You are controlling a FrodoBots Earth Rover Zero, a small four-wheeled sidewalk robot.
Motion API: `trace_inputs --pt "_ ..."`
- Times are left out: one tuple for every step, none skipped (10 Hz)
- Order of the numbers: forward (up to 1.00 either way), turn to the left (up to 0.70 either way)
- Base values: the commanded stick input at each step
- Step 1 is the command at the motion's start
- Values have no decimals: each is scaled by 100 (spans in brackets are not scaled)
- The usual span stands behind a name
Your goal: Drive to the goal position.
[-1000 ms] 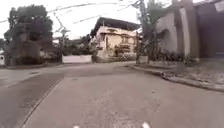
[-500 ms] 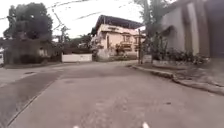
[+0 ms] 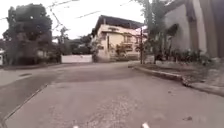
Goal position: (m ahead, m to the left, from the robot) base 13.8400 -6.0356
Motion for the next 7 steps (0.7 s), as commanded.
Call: trace_inputs --pt "85 1" --pt "85 1" --pt "85 1" --pt "85 1" --pt "85 1" --pt "85 1" --pt "85 1"
